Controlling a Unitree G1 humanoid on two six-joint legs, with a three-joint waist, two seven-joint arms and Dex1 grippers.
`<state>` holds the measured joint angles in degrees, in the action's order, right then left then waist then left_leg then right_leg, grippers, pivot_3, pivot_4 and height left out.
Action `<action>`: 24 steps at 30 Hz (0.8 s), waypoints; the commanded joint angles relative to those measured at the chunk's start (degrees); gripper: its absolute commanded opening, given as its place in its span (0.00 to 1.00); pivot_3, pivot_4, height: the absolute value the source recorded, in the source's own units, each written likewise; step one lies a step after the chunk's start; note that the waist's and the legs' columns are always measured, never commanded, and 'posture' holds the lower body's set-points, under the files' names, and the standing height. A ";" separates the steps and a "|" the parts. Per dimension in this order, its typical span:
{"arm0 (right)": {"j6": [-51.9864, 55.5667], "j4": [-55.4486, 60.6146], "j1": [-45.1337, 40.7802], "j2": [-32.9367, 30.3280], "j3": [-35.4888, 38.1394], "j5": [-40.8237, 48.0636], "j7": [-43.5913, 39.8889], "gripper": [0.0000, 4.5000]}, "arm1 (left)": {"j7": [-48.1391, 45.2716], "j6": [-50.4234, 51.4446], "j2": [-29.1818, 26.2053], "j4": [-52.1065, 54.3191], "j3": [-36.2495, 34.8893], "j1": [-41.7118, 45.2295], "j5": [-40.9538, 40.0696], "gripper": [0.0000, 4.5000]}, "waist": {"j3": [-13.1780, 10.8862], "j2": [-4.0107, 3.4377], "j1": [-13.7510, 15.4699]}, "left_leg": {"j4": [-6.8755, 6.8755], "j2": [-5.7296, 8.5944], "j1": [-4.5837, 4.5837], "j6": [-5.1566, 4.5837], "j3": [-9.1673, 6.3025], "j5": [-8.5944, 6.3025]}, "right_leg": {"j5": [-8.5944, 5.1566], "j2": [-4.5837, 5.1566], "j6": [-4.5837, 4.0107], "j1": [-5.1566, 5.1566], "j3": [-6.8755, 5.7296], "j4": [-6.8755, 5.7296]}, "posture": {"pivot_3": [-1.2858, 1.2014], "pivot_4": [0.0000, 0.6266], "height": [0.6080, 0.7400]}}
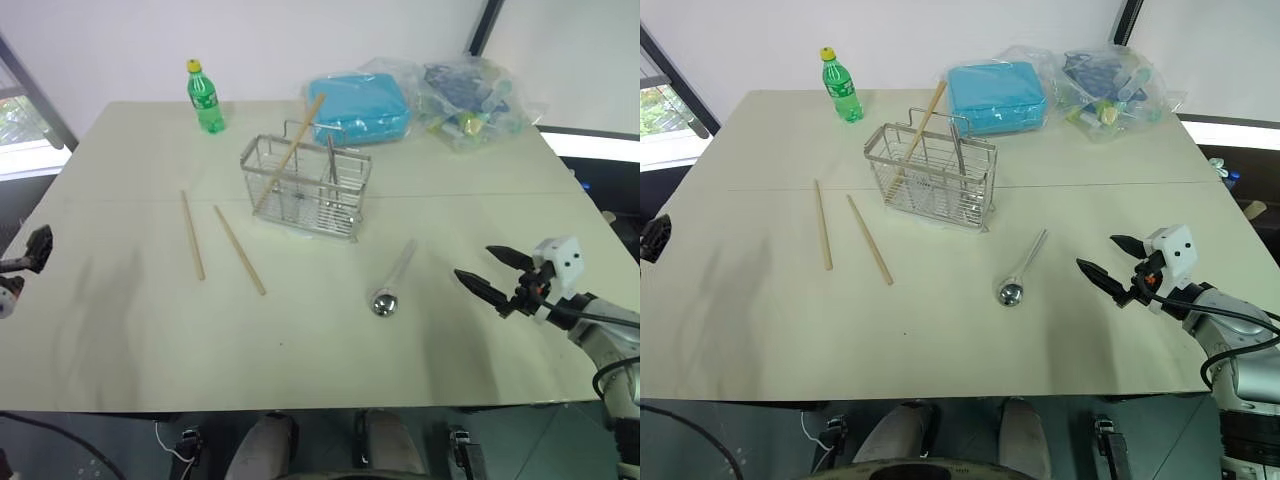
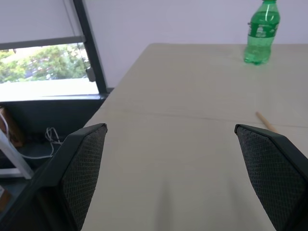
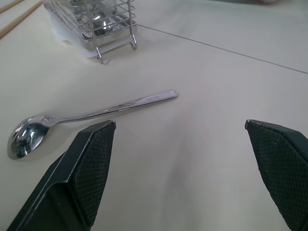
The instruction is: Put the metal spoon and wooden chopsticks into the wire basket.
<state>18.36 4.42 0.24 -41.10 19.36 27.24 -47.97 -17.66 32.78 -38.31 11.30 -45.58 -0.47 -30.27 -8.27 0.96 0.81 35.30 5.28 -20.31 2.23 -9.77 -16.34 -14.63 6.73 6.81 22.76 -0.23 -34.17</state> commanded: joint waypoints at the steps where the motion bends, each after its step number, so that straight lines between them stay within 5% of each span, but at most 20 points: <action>1: -0.43 2.63 0.17 -0.09 1.88 0.77 0.50 0.99 | -0.75 -1.85 -1.06 0.97 0.56 0.45 0.82 1.00 | 0.00 -0.01 -0.01 | 0.00 0.00 0.00 0.00 0.00 0.00 | 0.00 0.00 0.00 0.00 0.00 0.00 | 0.52 0.24 0.88; 24: -3.50 -2.79 -9.27 -2.67 -3.19 -2.85 -3.32 0.99 | -6.37 3.32 -3.13 7.35 4.09 2.64 -5.05 1.00 | 0.00 0.00 -0.09 | 0.03 0.00 0.03 0.01 0.02 0.02 | 0.03 -0.02 -0.03 0.00 0.01 -0.03 | 0.52 0.24 0.88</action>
<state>16.55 1.62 -7.11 -42.40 16.65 24.98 -49.74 -22.53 35.00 -39.70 14.76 -42.37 0.92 -32.99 -8.27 0.96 0.72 35.38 5.28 -20.29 2.24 -9.74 -16.33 -14.59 6.70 6.77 22.75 -0.22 -34.21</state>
